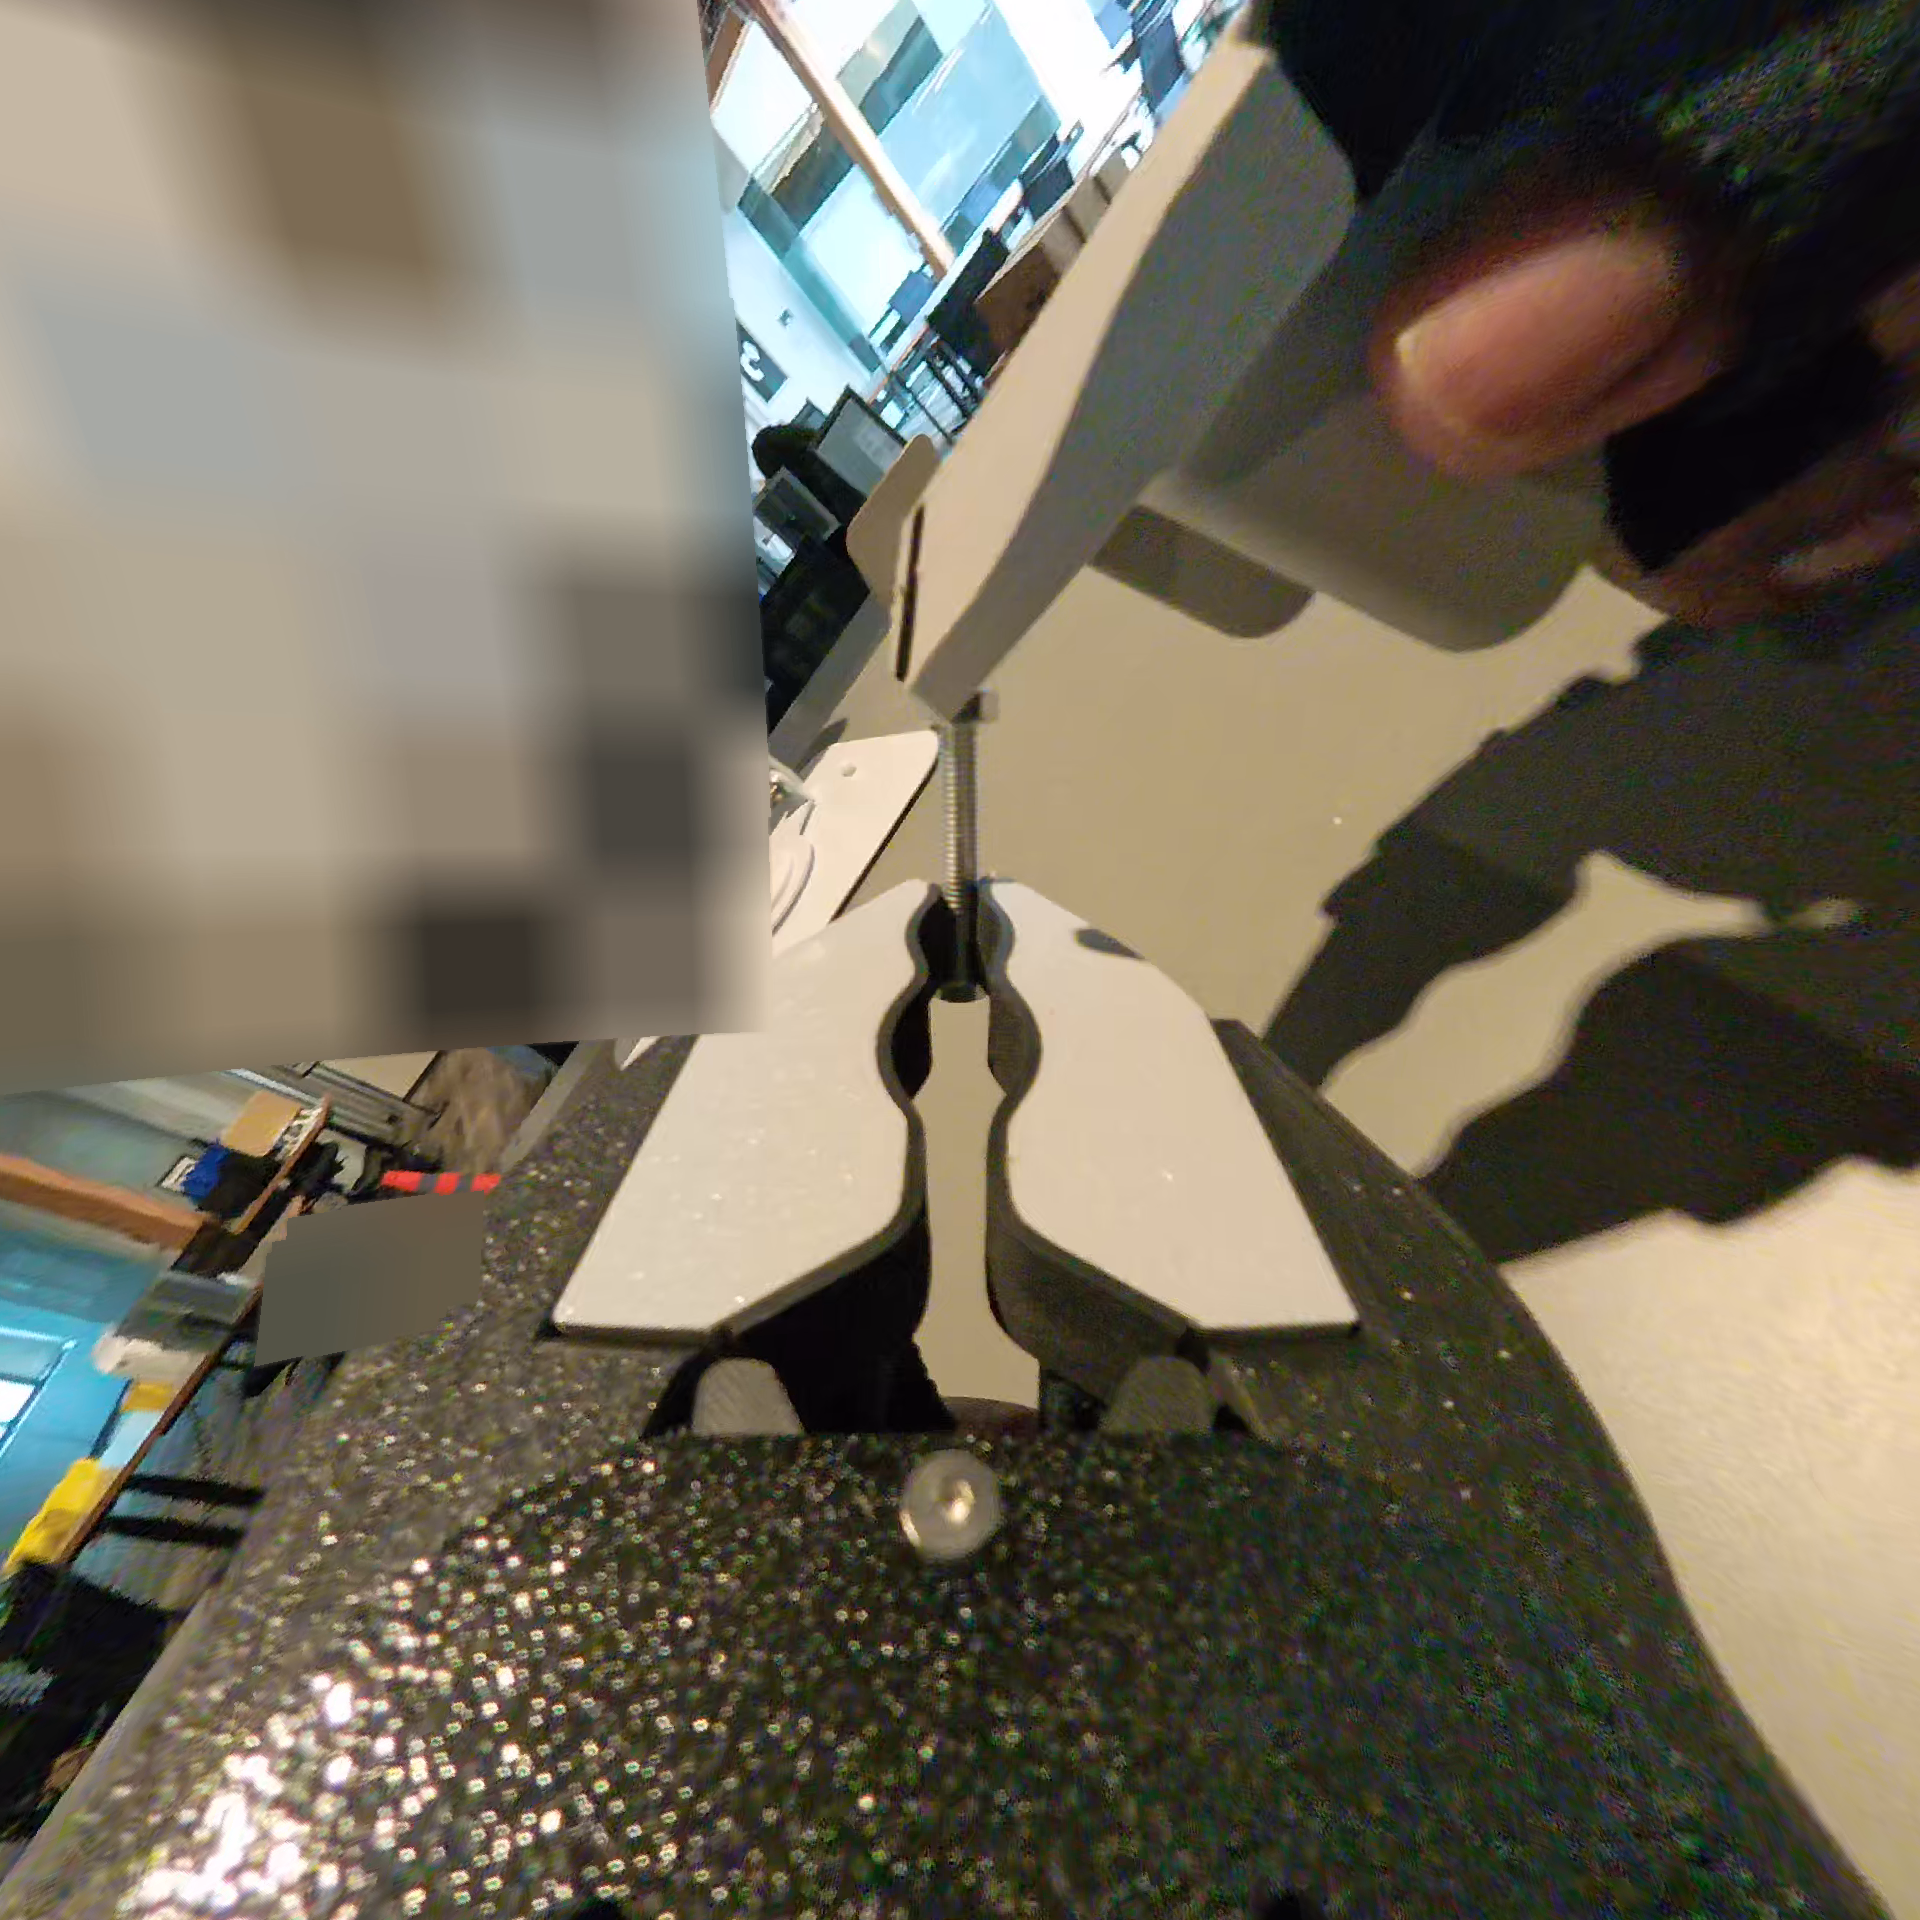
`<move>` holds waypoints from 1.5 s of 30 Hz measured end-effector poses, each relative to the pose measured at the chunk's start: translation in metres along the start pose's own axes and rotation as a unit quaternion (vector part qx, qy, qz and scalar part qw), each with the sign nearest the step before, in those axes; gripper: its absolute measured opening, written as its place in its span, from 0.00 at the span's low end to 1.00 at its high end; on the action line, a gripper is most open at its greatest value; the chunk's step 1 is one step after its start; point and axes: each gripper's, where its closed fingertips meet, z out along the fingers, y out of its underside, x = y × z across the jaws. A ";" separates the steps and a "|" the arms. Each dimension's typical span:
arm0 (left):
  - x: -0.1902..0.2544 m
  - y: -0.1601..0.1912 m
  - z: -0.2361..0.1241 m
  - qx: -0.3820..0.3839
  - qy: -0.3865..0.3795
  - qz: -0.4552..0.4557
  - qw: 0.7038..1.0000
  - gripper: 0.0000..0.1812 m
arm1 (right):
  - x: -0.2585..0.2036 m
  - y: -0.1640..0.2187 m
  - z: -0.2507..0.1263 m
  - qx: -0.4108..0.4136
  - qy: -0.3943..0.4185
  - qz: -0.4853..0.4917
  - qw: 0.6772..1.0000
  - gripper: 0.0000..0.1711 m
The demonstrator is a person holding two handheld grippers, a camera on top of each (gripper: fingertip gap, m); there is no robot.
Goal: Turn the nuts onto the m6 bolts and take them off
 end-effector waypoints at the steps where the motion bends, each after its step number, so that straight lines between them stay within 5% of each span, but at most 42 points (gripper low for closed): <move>1: 0.001 -0.001 0.000 0.006 0.006 0.000 1.000 0.03 | 0.000 -0.001 -0.002 -0.004 -0.003 -0.021 1.000 0.14; 9: 0.011 0.001 -0.002 0.007 0.041 0.045 0.998 0.03 | -0.001 0.013 -0.018 -0.085 -0.031 -0.225 0.970 0.15; 17: 0.023 -0.001 -0.005 0.010 0.066 0.113 0.991 0.03 | -0.002 0.032 -0.019 -0.144 -0.043 -0.286 0.946 0.13; 25: 0.014 0.002 -0.005 -0.016 0.023 0.174 0.984 0.03 | -0.003 0.036 -0.006 -0.158 -0.010 -0.237 0.959 0.07; 29: 0.001 0.007 -0.005 -0.053 -0.025 0.238 0.970 0.03 | 0.002 0.034 0.002 -0.156 0.023 -0.111 0.981 0.07; 35: -0.001 0.008 -0.004 -0.053 -0.023 0.196 0.979 0.03 | 0.001 0.029 0.005 -0.112 -0.005 0.036 0.993 0.08; 41: -0.001 0.010 -0.005 -0.047 -0.008 0.148 0.988 0.03 | 0.001 0.022 -0.002 -0.102 -0.032 -0.038 0.993 0.21; 45: 0.005 0.009 -0.005 -0.036 0.012 0.141 0.989 0.03 | 0.002 0.026 -0.008 -0.127 -0.011 -0.179 0.976 0.18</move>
